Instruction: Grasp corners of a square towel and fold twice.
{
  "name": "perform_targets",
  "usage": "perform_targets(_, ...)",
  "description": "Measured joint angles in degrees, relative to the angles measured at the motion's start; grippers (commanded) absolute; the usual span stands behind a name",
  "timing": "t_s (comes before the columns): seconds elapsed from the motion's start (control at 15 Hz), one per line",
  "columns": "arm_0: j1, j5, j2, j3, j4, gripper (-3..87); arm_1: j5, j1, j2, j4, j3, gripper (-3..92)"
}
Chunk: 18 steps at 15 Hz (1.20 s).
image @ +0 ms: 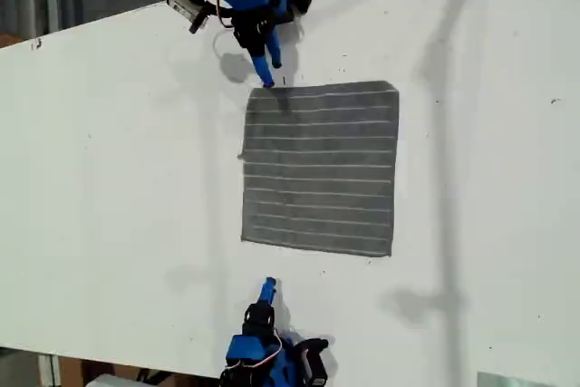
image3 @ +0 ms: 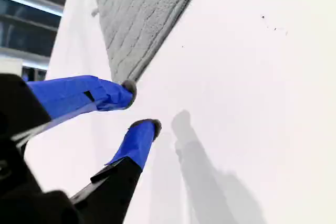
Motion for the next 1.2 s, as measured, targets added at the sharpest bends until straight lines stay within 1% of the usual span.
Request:
perform_targets(0.07,0.4,-0.5,0.0,0.0,0.1,6.8,0.4,0.4,0.0,0.0,0.0,20.3)
perform_targets(0.13,2.1,-6.9,0.0,0.0,0.2,7.9,1.3,1.7,0.0,0.0,0.0,20.9)
perform_targets(0.2,3.5,-17.4,0.0,0.0,0.5,7.3,1.0,0.4,0.0,0.0,0.0,20.9)
perform_targets(0.27,4.6,-22.9,0.0,0.0,0.7,8.1,1.2,0.7,0.0,0.0,0.0,19.8)
perform_targets(0.33,4.7,-23.7,0.0,0.0,0.7,11.4,1.1,-0.7,0.0,0.0,0.0,21.3)
perform_targets(0.4,4.5,-23.7,0.0,-0.4,0.8,14.6,1.2,-0.5,0.0,0.0,0.0,25.4)
perform_targets(0.47,5.0,-23.7,0.0,-0.7,0.8,17.4,1.1,-2.1,0.0,0.0,0.0,27.4)
perform_targets(0.53,6.3,-23.1,0.0,-0.6,0.4,18.3,1.0,-4.0,-0.1,-0.8,0.7,26.2)
perform_targets(0.6,8.0,-21.7,0.0,-0.4,-2.8,16.9,-1.1,-5.5,-1.4,-4.9,1.2,25.7)
perform_targets(0.67,9.1,-21.5,0.0,-0.2,-4.2,16.2,-4.9,-3.3,-7.2,-8.9,0.7,29.0)
perform_targets(0.73,9.2,-21.8,0.0,-1.2,-3.7,15.5,-8.3,-2.0,-18.9,-7.5,-4.8,29.7)
perform_targets(0.8,9.0,-22.1,-0.6,-3.1,-0.4,14.8,-12.7,-0.6,-34.5,-4.3,-17.1,29.9)
perform_targets(0.87,9.1,-22.2,-1.8,-6.5,1.0,14.8,-16.6,-1.0,-51.6,-2.1,-31.0,29.9)
perform_targets(0.93,9.8,-22.1,-8.0,-11.7,0.7,14.9,-19.4,-1.4,-65.1,-1.6,-42.3,30.2)
perform_targets(1.0,11.0,-21.5,-19.2,-18.7,-1.3,15.3,-20.1,-1.5,-74.4,-1.1,-48.2,31.0)
perform_targets(1.07,12.4,-20.5,-33.1,-27.3,-2.7,16.0,-20.0,-3.3,-79.2,0.1,-50.7,31.9)
perform_targets(1.13,13.0,-19.4,-47.4,-35.6,-4.1,16.5,-18.8,-7.5,-82.0,0.3,-52.1,32.4)
perform_targets(1.2,13.1,-18.6,-57.4,-38.5,-6.2,16.7,-14.3,-12.9,-83.5,2.6,-52.6,33.1)
